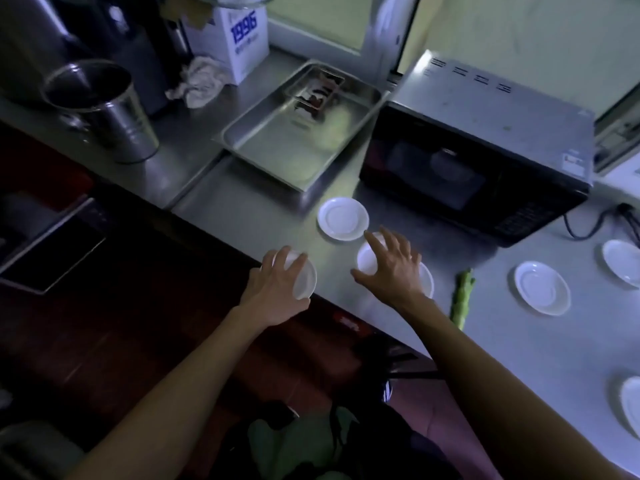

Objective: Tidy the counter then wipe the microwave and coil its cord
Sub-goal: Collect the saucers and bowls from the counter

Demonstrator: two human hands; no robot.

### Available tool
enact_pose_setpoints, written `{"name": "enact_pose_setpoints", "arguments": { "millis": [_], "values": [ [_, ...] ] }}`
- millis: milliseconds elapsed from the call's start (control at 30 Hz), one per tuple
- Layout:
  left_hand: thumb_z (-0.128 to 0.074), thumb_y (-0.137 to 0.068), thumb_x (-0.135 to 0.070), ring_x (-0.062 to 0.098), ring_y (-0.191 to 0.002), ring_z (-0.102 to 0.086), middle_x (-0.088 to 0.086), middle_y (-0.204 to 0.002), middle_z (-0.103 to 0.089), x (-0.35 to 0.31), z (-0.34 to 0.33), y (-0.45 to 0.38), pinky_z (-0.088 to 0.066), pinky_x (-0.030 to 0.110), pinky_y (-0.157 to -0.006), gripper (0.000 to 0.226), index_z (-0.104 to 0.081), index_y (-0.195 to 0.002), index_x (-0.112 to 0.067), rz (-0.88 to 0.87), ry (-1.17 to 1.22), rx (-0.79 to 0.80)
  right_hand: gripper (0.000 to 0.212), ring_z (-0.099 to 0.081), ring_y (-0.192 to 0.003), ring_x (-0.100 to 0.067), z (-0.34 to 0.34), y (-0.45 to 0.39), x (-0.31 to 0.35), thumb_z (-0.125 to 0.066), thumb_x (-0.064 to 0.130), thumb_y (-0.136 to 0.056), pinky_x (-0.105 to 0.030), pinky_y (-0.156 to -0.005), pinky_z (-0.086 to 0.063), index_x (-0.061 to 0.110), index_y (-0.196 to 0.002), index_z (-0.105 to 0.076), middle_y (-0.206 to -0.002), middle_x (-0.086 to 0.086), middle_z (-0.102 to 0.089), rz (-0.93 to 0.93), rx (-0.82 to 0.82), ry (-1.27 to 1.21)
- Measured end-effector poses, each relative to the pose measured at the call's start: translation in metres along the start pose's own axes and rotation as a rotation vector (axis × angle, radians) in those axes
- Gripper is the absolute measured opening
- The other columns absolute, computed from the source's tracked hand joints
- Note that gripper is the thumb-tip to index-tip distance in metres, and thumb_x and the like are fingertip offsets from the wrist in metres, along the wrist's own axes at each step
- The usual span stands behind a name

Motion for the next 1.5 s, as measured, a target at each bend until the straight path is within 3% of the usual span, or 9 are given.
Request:
{"name": "enact_pose_setpoints", "arguments": {
  "millis": [200,400,533,800,1067,1300,1500],
  "values": [
    [-0.062,-0.077,-0.06,0.029,-0.146,-0.008,0.0,-0.159,-0.005,0.074,0.026,0.026,-0.034,0.052,-0.107,0.092,-0.015,-0.151,-0.035,0.125,0.038,-0.067,0.089,-0.022,-0.146,-0.032,-0.003,-0.032,0.094,-0.068,0.064,-0.075,-0.058,-0.105,-0.032,0.035,-0.15,-0.031,-0.162,-0.003,-0.024,0.138,0.022,-0.005],
    [-0.062,-0.072,-0.058,0.025,-0.142,-0.013,-0.007,-0.152,-0.012,0.126,0.033,0.017,-0.034,0.05,-0.106,0.086,-0.02,-0.144,-0.039,0.223,0.089,-0.061,0.086,-0.024,-0.146,-0.032,-0.013,-0.065,0.143,-0.069,0.061,-0.076,-0.059,-0.106,-0.029,0.03,-0.15,-0.036,-0.159,-0.004,-0.03,0.25,0.03,-0.009],
    [-0.063,-0.072,-0.054,0.025,-0.14,-0.016,-0.006,-0.149,-0.016,0.15,0.046,-0.011,-0.036,0.051,-0.105,0.08,-0.024,-0.14,-0.04,0.231,0.07,-0.065,0.086,-0.025,-0.145,-0.03,-0.022,-0.102,0.148,-0.069,0.062,-0.076,-0.056,-0.105,-0.032,0.031,-0.15,-0.036,-0.16,-0.003,-0.029,0.267,0.025,0.005],
    [-0.063,-0.075,-0.055,0.026,-0.141,-0.015,-0.003,-0.155,-0.012,0.189,0.091,-0.071,-0.035,0.051,-0.106,0.087,-0.021,-0.149,-0.035,0.227,-0.018,-0.011,0.085,-0.025,-0.145,-0.032,-0.029,-0.189,0.161,-0.072,0.058,-0.076,-0.054,-0.107,-0.03,0.031,-0.149,-0.038,-0.16,-0.005,-0.03,0.214,0.026,-0.092],
    [-0.064,-0.071,-0.06,0.027,-0.141,-0.018,-0.002,-0.156,-0.012,0.219,0.139,-0.131,-0.035,0.052,-0.108,0.094,-0.02,-0.15,-0.037,0.241,-0.039,-0.078,0.085,-0.027,-0.143,-0.034,-0.03,-0.257,0.185,-0.075,0.055,-0.074,-0.056,-0.107,-0.032,0.031,-0.148,-0.041,-0.158,-0.005,-0.033,0.222,0.038,-0.201],
    [-0.061,-0.071,-0.065,0.025,-0.143,-0.012,-0.005,-0.158,-0.01,0.216,0.149,-0.185,-0.035,0.053,-0.108,0.092,-0.016,-0.148,-0.043,0.198,-0.037,-0.071,0.082,-0.027,-0.143,-0.033,-0.036,-0.281,0.148,-0.074,0.054,-0.075,-0.055,-0.109,-0.03,0.033,-0.147,-0.042,-0.159,-0.003,-0.032,0.119,0.06,-0.209],
    [-0.065,-0.071,-0.066,0.026,-0.143,-0.017,-0.002,-0.159,-0.015,0.196,0.158,-0.243,-0.036,0.051,-0.107,0.088,-0.025,-0.146,-0.041,0.04,-0.06,-0.105,0.082,-0.027,-0.142,-0.032,-0.035,-0.289,0.116,-0.074,0.057,-0.073,-0.054,-0.106,-0.032,0.034,-0.146,-0.043,-0.158,-0.001,-0.034,-0.015,0.027,-0.228]
  ]
}}
Point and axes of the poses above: each hand's wrist, its own y-axis away from the middle knuckle, its own z-axis out of the back of the hand, x = y × z, the point moved 9 cm from there along -y, towards the middle knuckle
